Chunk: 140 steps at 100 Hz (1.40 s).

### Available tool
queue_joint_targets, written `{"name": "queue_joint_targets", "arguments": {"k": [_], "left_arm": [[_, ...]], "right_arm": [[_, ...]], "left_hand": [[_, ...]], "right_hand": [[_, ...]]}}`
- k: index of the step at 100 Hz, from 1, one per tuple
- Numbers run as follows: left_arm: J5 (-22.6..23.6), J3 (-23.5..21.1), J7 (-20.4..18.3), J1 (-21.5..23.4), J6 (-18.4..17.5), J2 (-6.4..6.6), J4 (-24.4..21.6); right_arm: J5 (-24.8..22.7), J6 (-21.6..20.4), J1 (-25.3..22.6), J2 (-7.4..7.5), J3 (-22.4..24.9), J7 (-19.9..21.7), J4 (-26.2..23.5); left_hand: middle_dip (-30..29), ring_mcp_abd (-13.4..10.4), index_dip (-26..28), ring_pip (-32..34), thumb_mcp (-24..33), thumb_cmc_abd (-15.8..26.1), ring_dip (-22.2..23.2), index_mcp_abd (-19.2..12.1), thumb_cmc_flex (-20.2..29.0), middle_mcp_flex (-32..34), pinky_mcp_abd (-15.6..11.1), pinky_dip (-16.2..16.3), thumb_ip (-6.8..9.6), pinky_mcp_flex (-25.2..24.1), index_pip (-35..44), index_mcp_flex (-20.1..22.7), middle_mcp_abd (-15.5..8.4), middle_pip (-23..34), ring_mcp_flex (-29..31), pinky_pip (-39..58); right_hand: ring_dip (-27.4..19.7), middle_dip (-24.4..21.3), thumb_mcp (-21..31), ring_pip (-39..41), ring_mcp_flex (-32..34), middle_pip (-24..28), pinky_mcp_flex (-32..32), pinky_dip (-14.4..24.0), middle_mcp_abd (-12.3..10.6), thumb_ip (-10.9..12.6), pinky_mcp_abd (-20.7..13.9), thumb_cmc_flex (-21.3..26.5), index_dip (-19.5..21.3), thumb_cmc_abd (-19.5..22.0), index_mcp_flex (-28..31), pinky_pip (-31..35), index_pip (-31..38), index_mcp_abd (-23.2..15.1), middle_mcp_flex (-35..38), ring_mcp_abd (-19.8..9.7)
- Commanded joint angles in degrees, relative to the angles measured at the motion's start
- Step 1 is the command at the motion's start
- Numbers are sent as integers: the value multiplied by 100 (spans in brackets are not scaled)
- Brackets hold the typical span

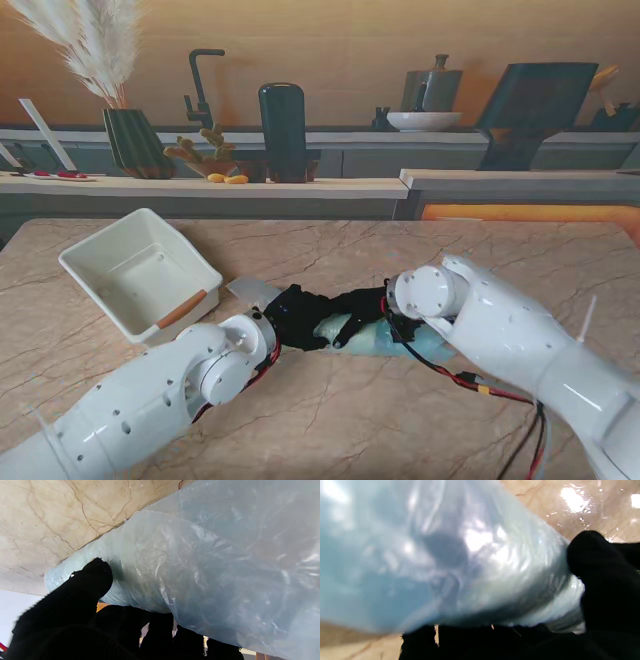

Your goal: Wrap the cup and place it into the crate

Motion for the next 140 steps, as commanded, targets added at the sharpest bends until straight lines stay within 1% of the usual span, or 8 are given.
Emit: {"name": "queue_joint_targets", "arguments": {"k": [1,44,64,86,102,108,118,140], "left_arm": [[-13,207,-409,151,74,80,386],[-1851,839,-1752,-707,893,64,668],[-2789,1055,-2024,-1027,1237,-69,1013],[-3434,1161,-2280,-1248,1432,-170,1303],[-3556,881,-2130,-1061,1444,-234,1351],[-3474,697,-1956,-890,1452,-237,1264],[-3054,360,-1613,-543,1363,-201,969],[-1909,-427,-720,309,755,-147,227]], "right_arm": [[-105,-180,-432,106,174,-134,-69],[-3158,-1426,-2858,172,2763,-2920,-1952],[-4773,-1630,-3335,333,2978,-3537,-2288],[-5689,-1125,-3250,478,2542,-3603,-2252],[-5508,-761,-2523,455,1613,-3816,-1566],[-5337,-670,-2249,431,1292,-3853,-1317],[-4855,-515,-1950,365,981,-3618,-1076],[-3448,-84,-1612,267,815,-2227,-999]], "left_hand": [[195,-130,501,658,-18,-348,216,-462,391,1206,-95,54,-231,51,2386,1727,-311,921,630,282],[158,-72,482,554,-910,-192,156,-611,1304,1211,-127,-70,-84,-26,2990,1769,-272,788,538,161],[132,-19,487,495,-982,-116,138,-583,1459,1149,-153,-98,-45,-100,2957,1776,-224,717,448,95],[84,22,502,378,-1251,-38,94,-692,1680,1073,-174,-154,46,-173,2769,1816,-191,592,340,-29],[93,29,404,366,-1628,243,110,-449,1431,945,-174,-136,88,-270,2244,1664,-147,562,227,-81],[78,69,296,360,-1656,507,116,-205,1067,790,-133,-105,164,-349,1819,1587,-63,522,113,-73],[6,106,-39,285,-1789,821,85,4,549,394,-77,-67,274,-468,1055,1232,-1,384,-119,-97],[-129,82,-354,-71,-2276,906,-92,25,200,-264,70,-97,253,-633,325,703,28,139,-591,-395]], "right_hand": [[-902,-773,209,-2370,-544,-1771,-338,-303,158,-201,365,-304,116,372,54,-1510,44,-671,-604,249],[-898,-758,94,-2538,-606,-1671,-222,121,207,-218,469,-611,235,582,-6,-2223,225,-637,-720,156],[-789,-758,142,-2243,-499,-1561,-86,191,272,-169,516,-597,177,483,35,-2214,192,-492,-701,142],[-784,-773,237,-2165,-548,-1578,-118,216,375,-127,569,-410,106,401,159,-2207,-11,-378,-743,223],[-381,-556,-12,-1090,-71,-888,379,305,402,148,439,743,312,671,1127,-1315,542,-616,-195,183],[-208,-464,514,-511,307,-607,532,319,237,274,307,1186,308,845,1734,-547,1003,-883,391,118],[152,-278,1655,445,1028,-269,700,242,41,-414,65,1981,-872,423,2122,804,2974,-1473,1541,40],[656,123,2443,1416,1351,29,886,405,142,-788,-189,2484,-641,105,2850,1848,3430,-1674,2232,281]]}}
